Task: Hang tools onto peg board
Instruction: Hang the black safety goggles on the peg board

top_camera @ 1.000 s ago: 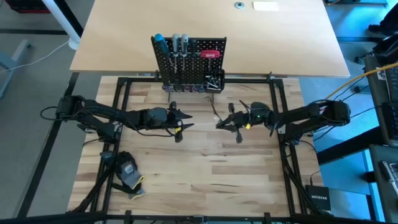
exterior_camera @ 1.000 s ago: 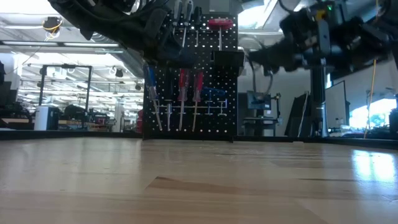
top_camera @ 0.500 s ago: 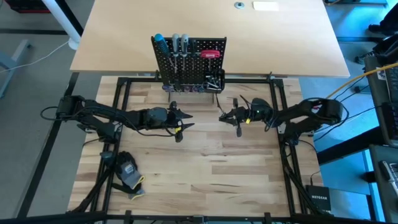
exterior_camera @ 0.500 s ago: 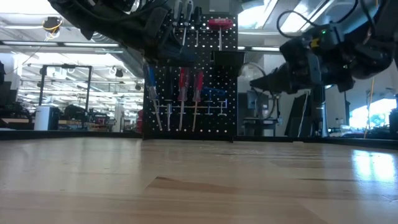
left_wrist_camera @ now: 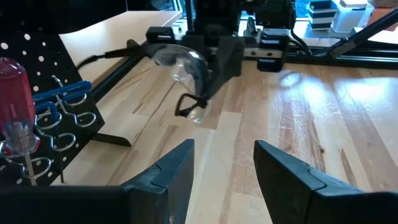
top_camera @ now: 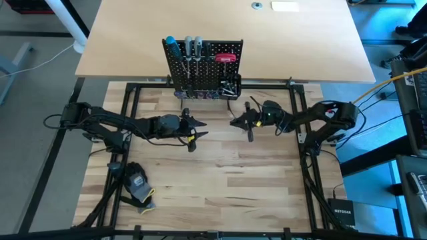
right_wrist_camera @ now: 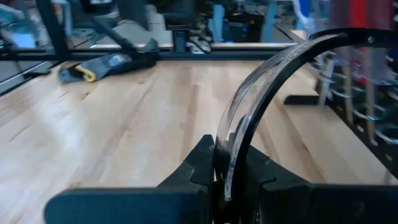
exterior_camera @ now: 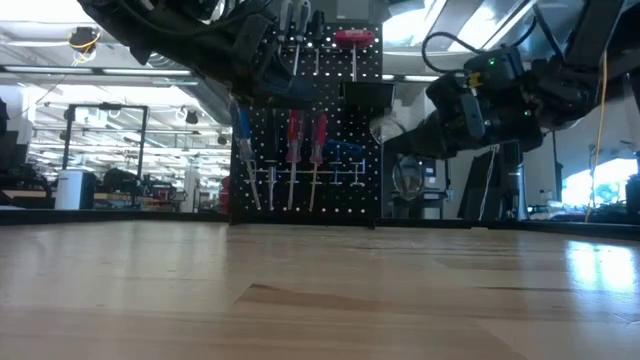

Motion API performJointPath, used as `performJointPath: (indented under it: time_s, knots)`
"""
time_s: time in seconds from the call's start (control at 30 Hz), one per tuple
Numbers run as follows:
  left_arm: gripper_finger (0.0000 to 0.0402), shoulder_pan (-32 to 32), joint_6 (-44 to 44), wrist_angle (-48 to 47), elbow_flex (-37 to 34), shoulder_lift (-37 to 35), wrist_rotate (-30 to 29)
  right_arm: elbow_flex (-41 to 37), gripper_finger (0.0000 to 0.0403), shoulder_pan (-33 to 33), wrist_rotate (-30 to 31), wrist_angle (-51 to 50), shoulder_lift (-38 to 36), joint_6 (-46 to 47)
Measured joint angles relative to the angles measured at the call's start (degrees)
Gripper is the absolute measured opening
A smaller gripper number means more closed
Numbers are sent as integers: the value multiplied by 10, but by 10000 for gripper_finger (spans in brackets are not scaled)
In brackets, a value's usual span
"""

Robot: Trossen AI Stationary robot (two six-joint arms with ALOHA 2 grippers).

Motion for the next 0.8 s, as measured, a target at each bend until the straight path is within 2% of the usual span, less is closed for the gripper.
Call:
performJointPath:
  time_s: [0.2, 0.53, 0.8]
  knots:
    - [156, 0, -3, -1, 0, 0, 0, 0, 33, -32, 5, -9, 0, 40]
    - [156, 0, -2, -1, 0, 0, 0, 34, 33, -39, -37, -65, 1, 57]
    - [156, 0, -2, -2, 0, 0, -1, 100, 33, -39, -28, -222, 0, 19]
